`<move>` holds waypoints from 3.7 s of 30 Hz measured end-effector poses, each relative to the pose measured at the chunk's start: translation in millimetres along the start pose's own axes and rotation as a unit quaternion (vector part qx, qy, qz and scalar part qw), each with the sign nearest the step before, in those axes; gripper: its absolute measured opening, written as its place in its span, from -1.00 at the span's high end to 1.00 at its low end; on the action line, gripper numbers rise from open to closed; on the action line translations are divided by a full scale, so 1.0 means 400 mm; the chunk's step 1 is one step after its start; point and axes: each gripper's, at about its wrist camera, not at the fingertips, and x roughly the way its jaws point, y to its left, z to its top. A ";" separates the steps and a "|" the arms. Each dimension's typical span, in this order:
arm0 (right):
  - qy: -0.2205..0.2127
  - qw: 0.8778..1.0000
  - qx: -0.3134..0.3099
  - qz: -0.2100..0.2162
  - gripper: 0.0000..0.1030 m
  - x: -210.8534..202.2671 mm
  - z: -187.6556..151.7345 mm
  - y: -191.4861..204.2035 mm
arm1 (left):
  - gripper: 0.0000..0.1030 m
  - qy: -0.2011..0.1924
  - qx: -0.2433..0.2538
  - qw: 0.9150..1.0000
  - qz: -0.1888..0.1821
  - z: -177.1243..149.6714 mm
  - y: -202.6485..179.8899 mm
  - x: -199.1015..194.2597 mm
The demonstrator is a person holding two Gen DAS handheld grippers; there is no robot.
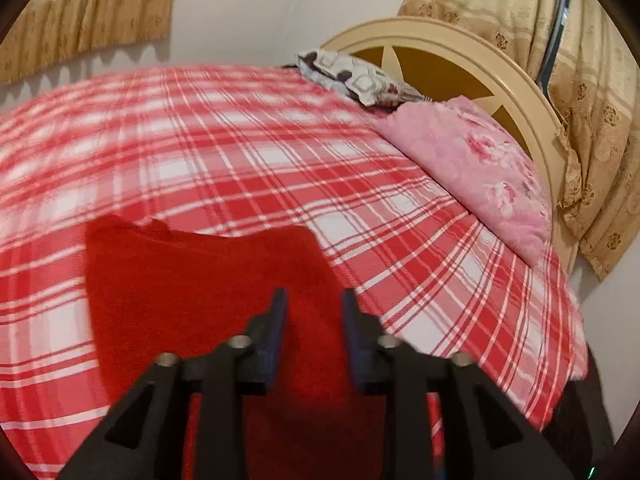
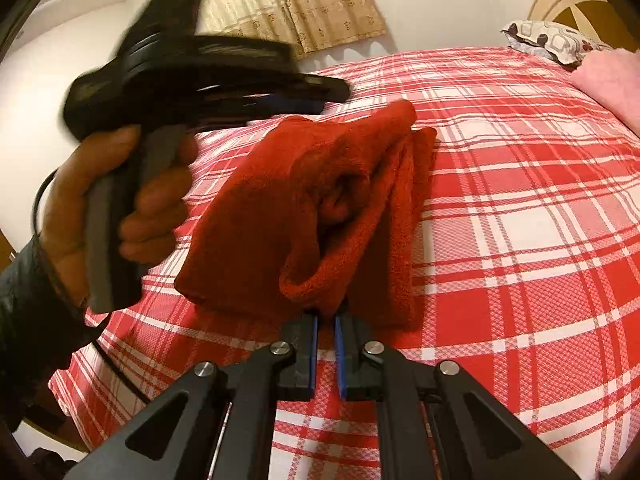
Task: Fold small clothes
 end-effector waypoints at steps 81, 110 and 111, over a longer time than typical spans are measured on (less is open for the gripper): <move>0.021 0.996 -0.063 -0.066 0.25 0.168 0.220 -0.031 | -1.00 -0.001 -0.030 0.998 0.059 -0.231 0.134 -0.036; 0.019 0.991 0.130 0.039 -0.53 0.264 0.329 -0.283 | -1.00 0.019 -0.063 0.998 0.014 -0.235 0.153 -0.012; 0.021 0.990 0.130 0.042 -0.45 0.268 0.331 -0.284 | -1.00 0.019 -0.064 0.998 0.011 -0.236 0.154 -0.012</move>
